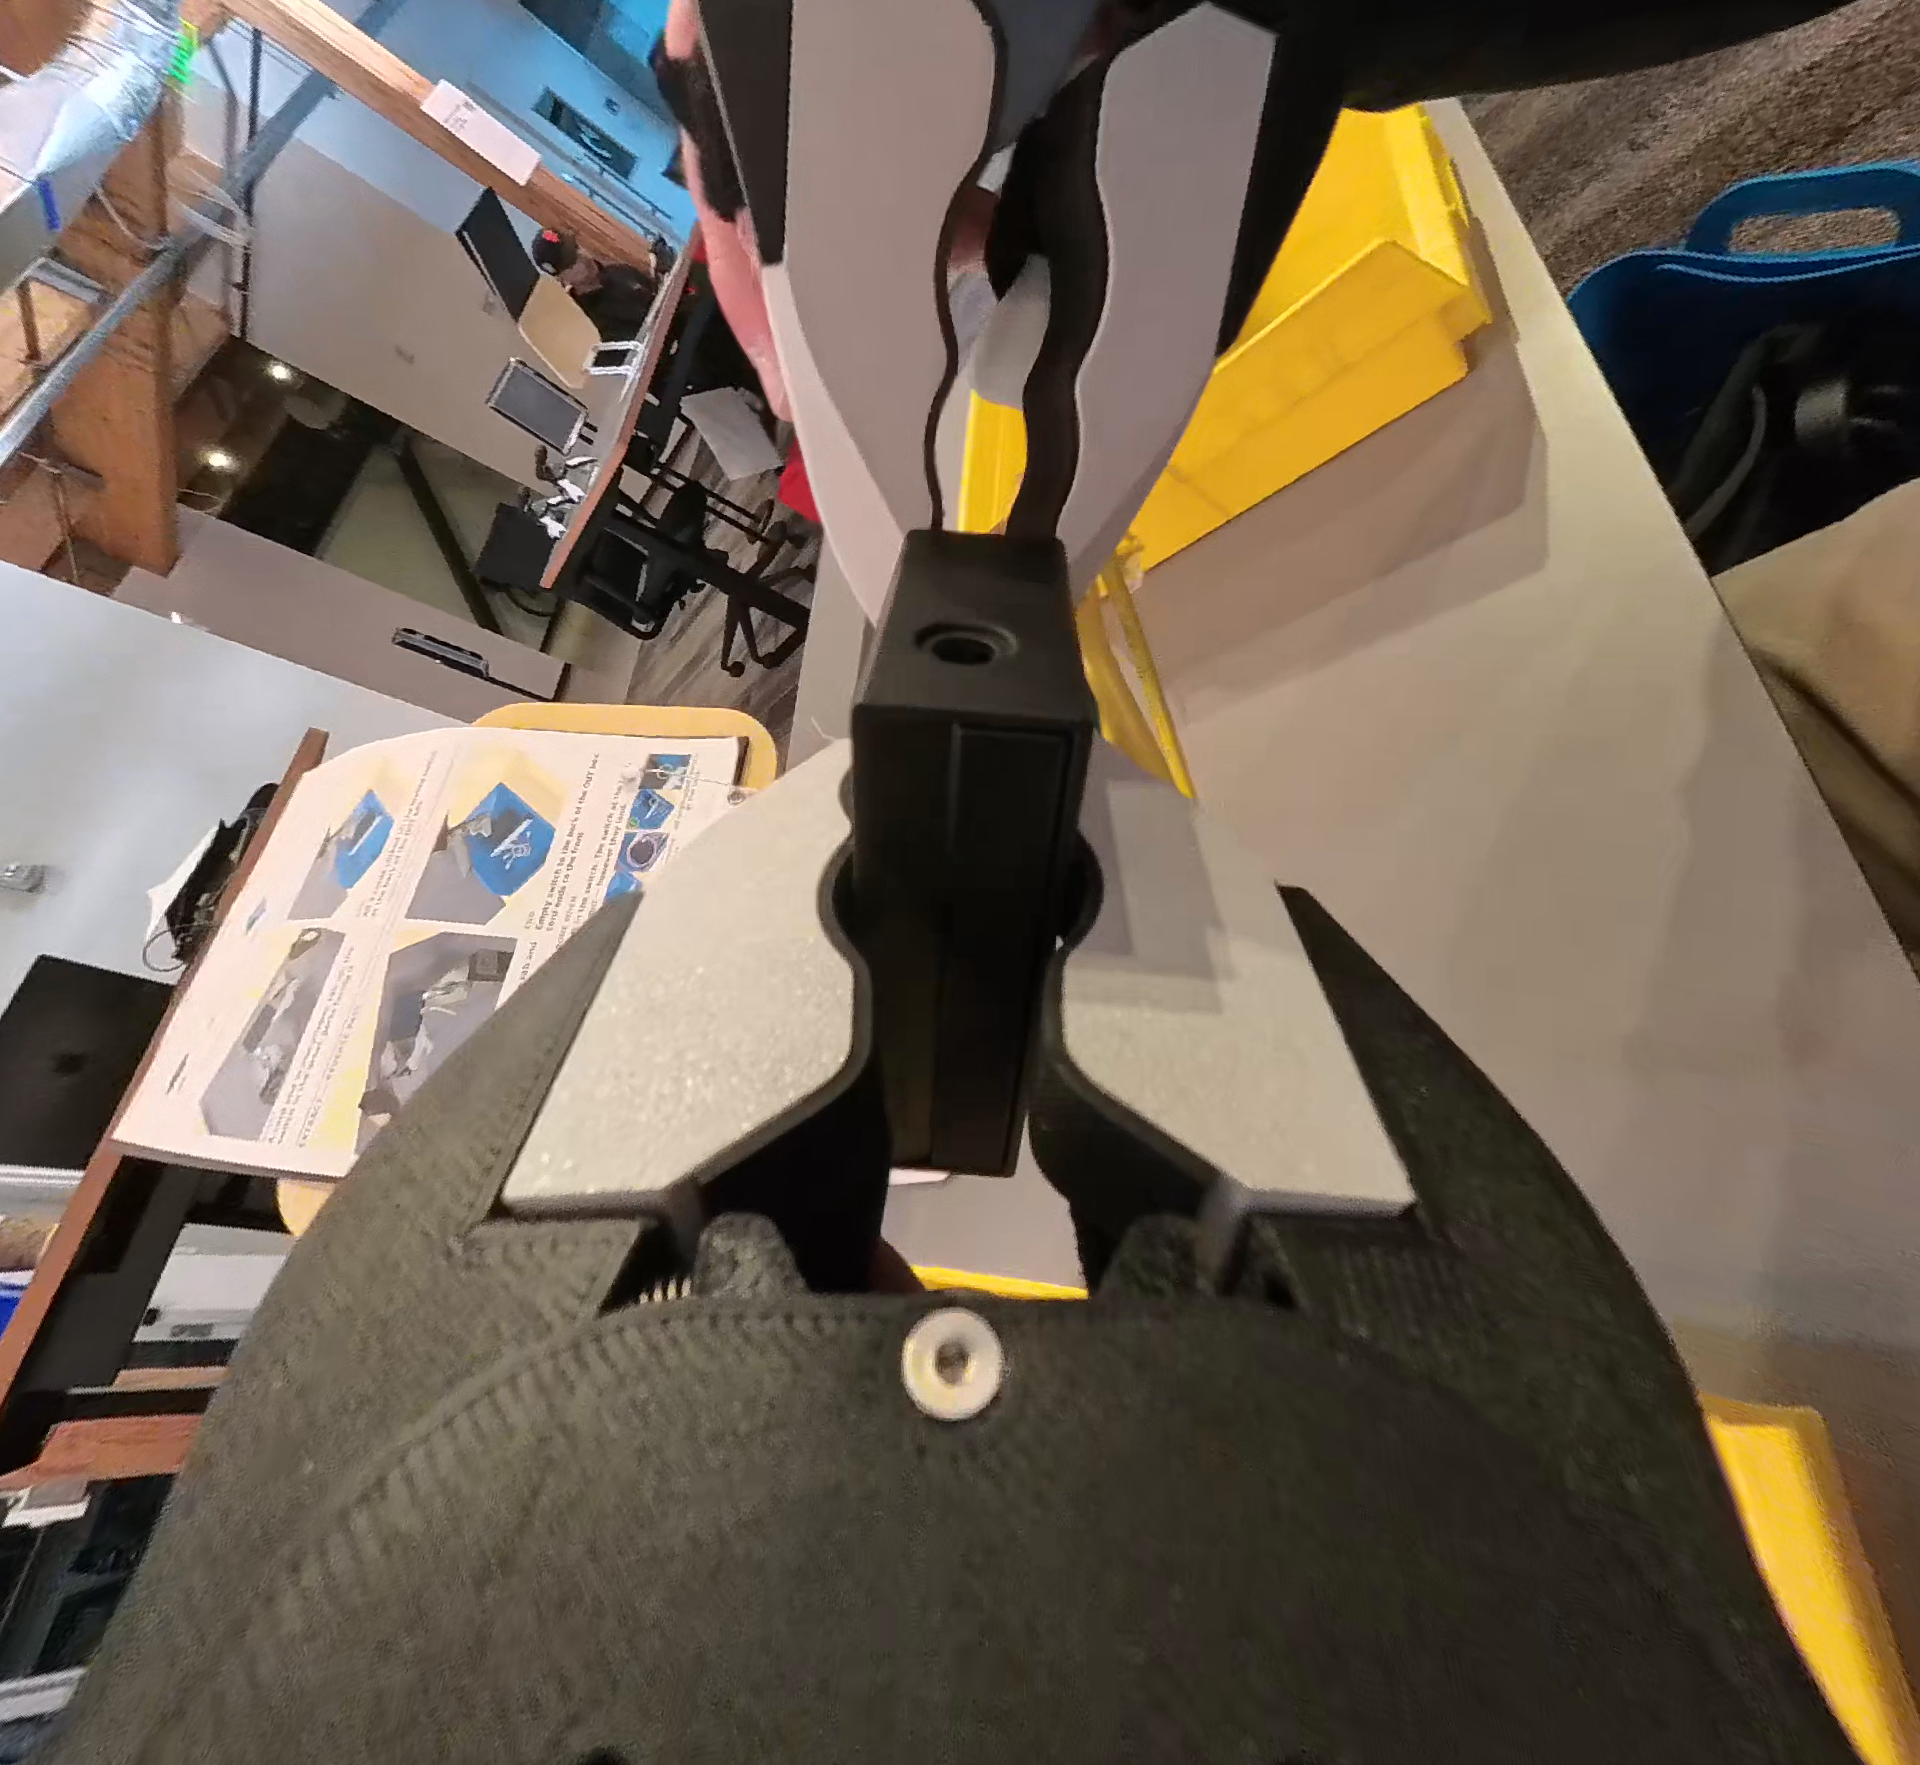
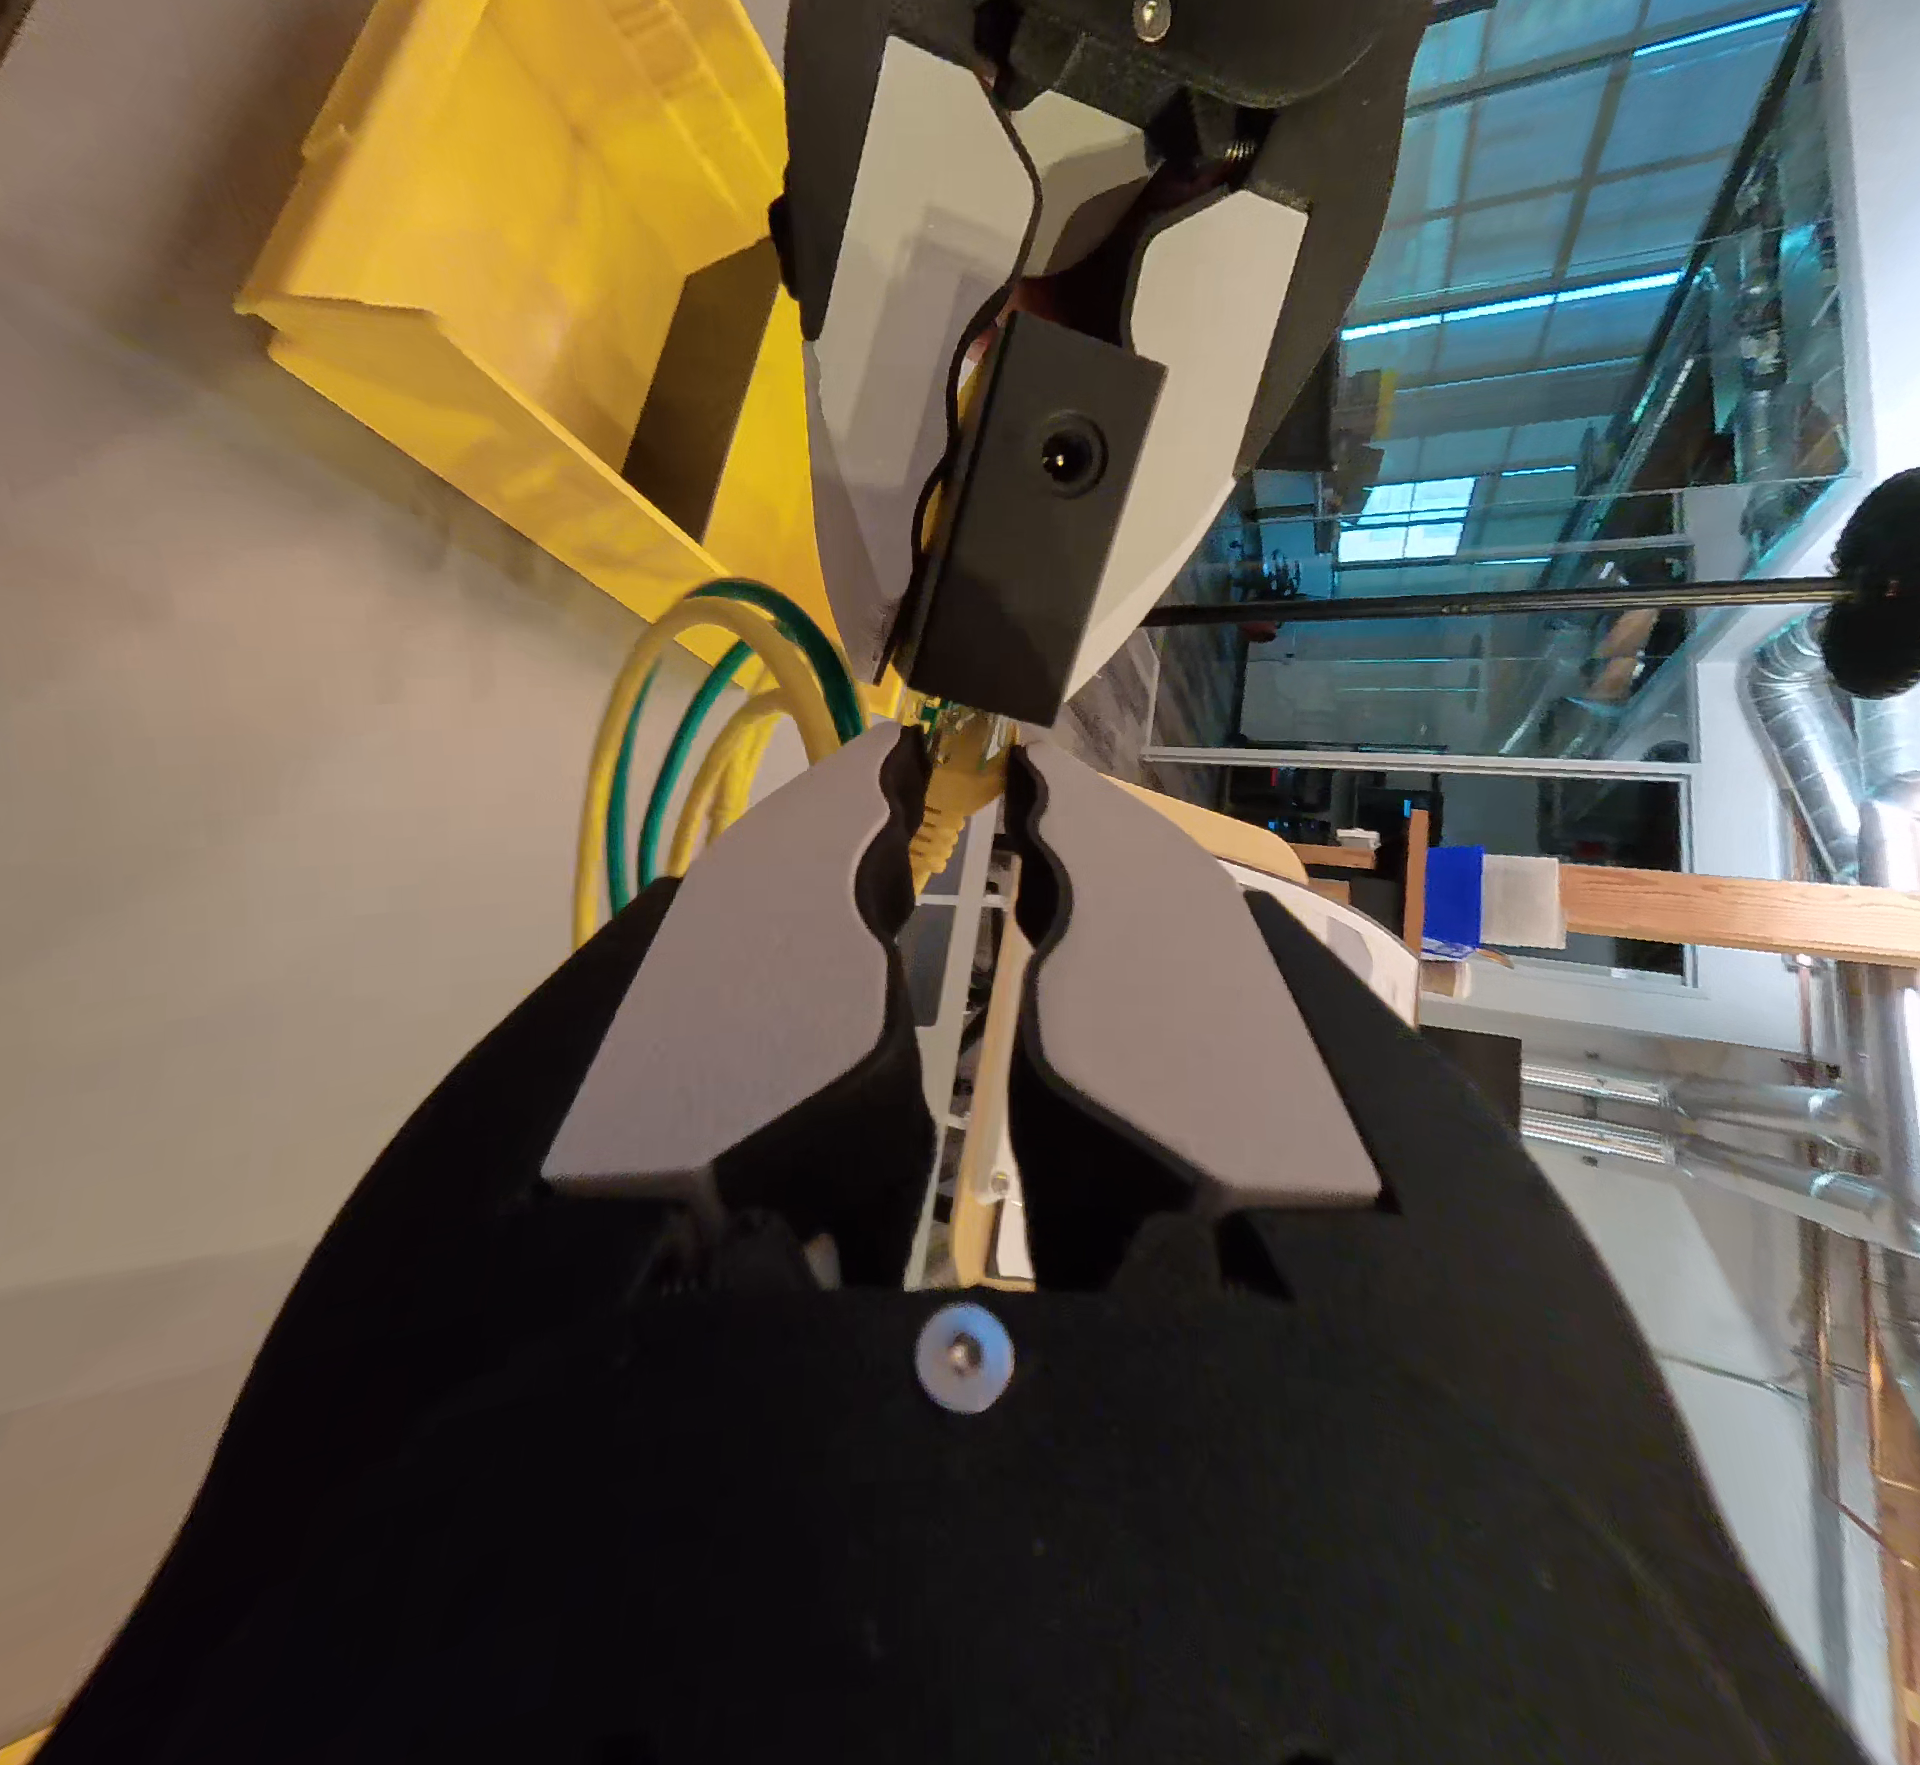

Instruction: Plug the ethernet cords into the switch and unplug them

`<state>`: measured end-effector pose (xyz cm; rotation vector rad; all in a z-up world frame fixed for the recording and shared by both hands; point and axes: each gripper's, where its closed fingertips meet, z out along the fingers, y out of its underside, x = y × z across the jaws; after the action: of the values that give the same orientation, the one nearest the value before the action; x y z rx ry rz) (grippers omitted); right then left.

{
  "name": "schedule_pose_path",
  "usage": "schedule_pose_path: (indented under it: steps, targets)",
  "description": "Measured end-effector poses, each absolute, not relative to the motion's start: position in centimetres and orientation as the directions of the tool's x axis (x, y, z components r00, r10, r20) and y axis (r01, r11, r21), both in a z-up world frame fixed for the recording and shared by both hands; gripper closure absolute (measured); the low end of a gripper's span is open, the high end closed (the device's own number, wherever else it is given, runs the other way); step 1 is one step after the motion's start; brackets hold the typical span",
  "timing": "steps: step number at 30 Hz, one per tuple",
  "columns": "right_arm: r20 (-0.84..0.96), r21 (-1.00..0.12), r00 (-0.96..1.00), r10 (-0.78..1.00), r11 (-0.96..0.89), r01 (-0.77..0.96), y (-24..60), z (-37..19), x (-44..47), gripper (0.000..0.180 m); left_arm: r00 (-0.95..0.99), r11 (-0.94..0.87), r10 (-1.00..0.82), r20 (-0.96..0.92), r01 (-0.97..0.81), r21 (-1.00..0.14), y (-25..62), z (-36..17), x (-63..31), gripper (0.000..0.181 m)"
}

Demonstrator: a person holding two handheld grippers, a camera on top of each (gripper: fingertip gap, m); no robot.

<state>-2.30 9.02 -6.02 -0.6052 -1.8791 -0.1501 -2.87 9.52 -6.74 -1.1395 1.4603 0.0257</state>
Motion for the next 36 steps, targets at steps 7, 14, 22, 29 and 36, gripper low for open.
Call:
schedule_pose_path:
  steps: [7,14,22,29,36]
  targets:
    - [0.914,-0.18,-0.243,0.325,0.862,0.473,8.7,-5.9,-2.4,0.166,0.204,0.515,-0.621,-0.757,-0.622,-0.59,9.2,-6.7,-2.7,0.151]
    - [0.882,-0.139,-0.33,0.337,0.854,0.502,8.8,-6.7,-2.0,0.167,0.196,0.49,-0.662,-0.724,-0.618,-0.615,9.3,-7.5,-2.3,0.151]
    - [0.879,-0.177,-0.283,0.383,0.814,0.553,8.9,-6.3,-1.2,0.168,0.234,0.473,-0.695,-0.68,-0.563,-0.677,9.3,-7.4,-1.6,0.151]
    - [0.85,-0.324,-0.196,0.489,0.779,0.538,10.4,-4.0,3.1,0.167,0.373,0.462,-0.698,-0.611,-0.418,-0.783,9.1,-2.4,-5.1,0.151]
    - [0.843,-0.402,-0.022,0.537,0.659,0.636,13.9,-1.9,9.9,0.167,0.381,0.41,-0.628,-0.678,-0.578,-0.705,11.2,-4.5,-6.1,0.151]
